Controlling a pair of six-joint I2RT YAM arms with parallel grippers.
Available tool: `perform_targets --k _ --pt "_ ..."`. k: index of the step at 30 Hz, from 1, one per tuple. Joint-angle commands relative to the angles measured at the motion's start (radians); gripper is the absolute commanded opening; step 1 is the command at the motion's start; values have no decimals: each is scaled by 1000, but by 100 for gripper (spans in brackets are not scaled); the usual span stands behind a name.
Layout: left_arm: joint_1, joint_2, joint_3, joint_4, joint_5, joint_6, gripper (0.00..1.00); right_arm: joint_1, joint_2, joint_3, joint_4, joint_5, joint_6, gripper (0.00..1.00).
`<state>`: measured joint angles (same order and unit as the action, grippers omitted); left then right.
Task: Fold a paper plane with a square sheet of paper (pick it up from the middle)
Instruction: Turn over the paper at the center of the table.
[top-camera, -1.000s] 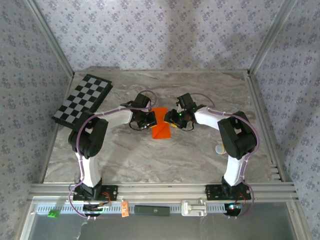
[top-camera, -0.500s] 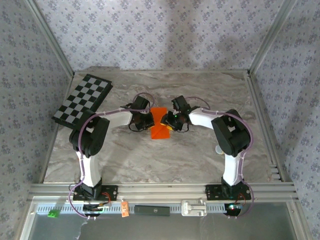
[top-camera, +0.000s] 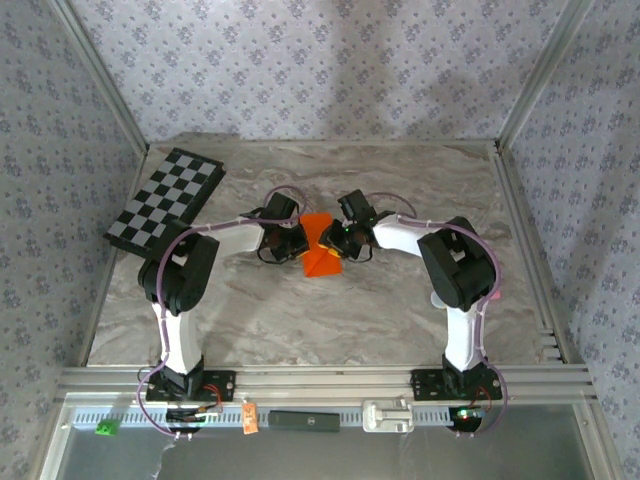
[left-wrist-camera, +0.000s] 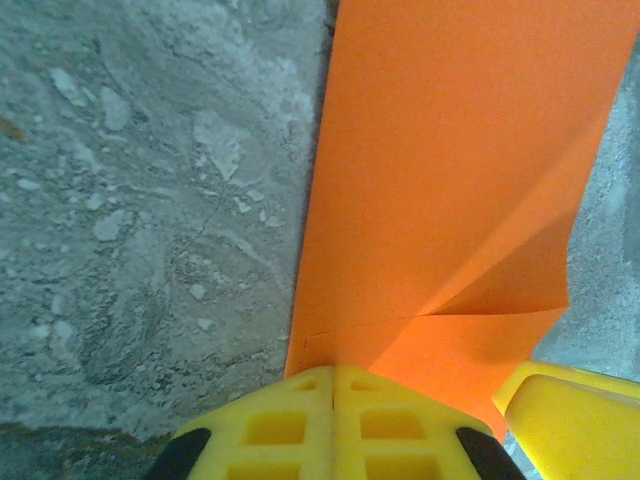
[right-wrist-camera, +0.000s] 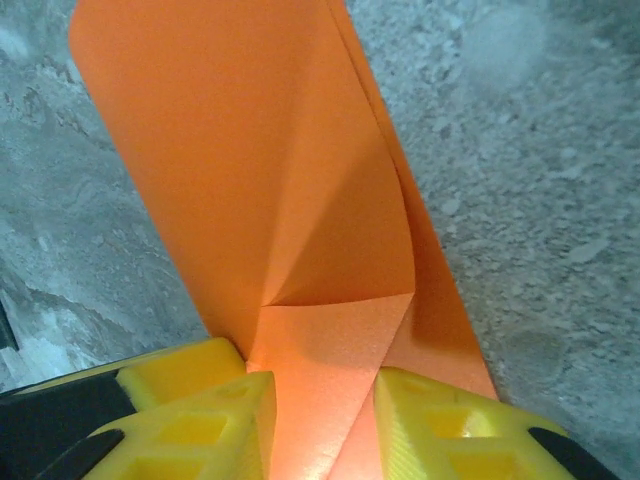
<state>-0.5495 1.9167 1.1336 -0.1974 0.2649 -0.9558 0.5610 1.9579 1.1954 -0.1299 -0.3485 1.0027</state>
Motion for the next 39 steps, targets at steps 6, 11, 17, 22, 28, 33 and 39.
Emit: perform_targets --k 6,11,17,22,28,33,39 --pt "0 6 -48 -29 -16 -22 0 5 13 10 34 -17 31 31" --pt "1 5 -54 -26 -17 -26 0 5 -5 -43 104 -29 34 29" --pt "0 -5 -61 -20 -16 -28 0 20 3 -46 111 -36 12 25" --pt "9 -42 -70 2 5 -13 1 25 7 -46 109 -23 -13 20" --pt "42 -117 -48 0 41 33 12 19 6 -40 96 -19 -38 12" --pt "108 -228 -83 4 55 38 31 16 -19 -26 99 -22 -93 8" --pt "211 -381 -185 73 145 23 62 -2 -64 35 110 -59 -193 7"
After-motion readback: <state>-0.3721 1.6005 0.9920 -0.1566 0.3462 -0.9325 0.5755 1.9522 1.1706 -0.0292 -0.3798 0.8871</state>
